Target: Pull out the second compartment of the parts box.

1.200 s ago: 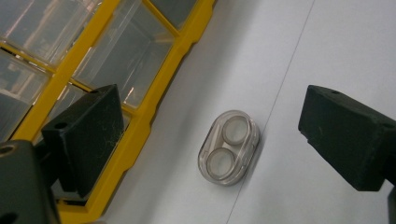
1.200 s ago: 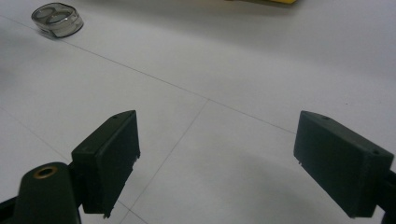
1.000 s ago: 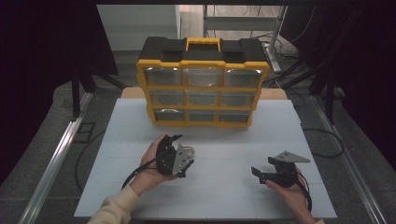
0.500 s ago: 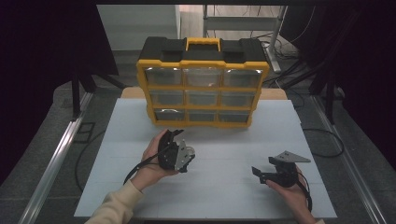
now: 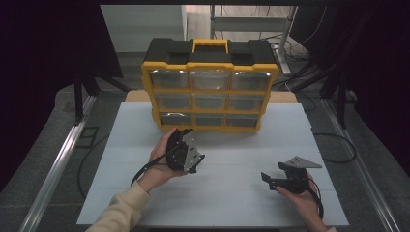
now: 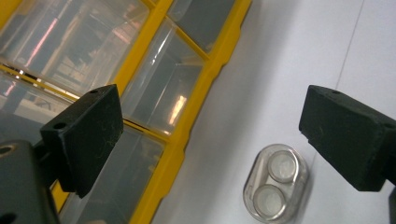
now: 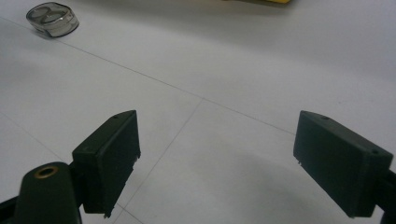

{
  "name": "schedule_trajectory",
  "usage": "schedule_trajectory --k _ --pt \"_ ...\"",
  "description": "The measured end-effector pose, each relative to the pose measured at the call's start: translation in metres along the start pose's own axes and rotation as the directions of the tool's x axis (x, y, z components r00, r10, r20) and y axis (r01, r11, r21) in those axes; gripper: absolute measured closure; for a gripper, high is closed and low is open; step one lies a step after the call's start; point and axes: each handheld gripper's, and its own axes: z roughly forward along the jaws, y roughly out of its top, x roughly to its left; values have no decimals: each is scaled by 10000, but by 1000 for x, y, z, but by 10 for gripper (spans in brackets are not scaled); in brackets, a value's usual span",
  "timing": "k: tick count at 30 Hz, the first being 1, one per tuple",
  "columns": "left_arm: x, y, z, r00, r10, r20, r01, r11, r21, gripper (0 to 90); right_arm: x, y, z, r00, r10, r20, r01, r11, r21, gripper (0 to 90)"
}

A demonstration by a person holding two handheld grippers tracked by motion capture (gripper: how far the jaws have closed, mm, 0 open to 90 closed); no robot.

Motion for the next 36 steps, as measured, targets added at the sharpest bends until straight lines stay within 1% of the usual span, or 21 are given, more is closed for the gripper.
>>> schedule_trajectory --k 7,8,13,21,22,31,36 --pt "3 3 3 9996 149 -231 -149 9999 15 71 0 0 0 10000 -3 4 3 10000 3 148" --pt "4 4 4 9993 169 -320 -170 9999 -15 70 0 0 0 10000 -3 2 3 10000 5 148" --pt "6 5 4 9990 204 -388 -204 9998 4 71 0 0 0 10000 9 1 -9 10000 6 148" --pt "10 7 4 9984 177 -545 -180 9998 -52 72 0 0 0 10000 5 7 -5 10000 9 148" --pt "11 7 4 9981 238 -562 -237 9997 14 71 0 0 0 10000 9 5 -9 10000 10 148" --pt "18 8 3 9967 126 -805 -126 9999 3 73 -1 0 0 10000 7 60 -7 10000 25 148" --pt "21 9 4 9958 168 -904 -170 9999 -20 76 -1 0 0 10000 17 33 -17 10000 9 148"
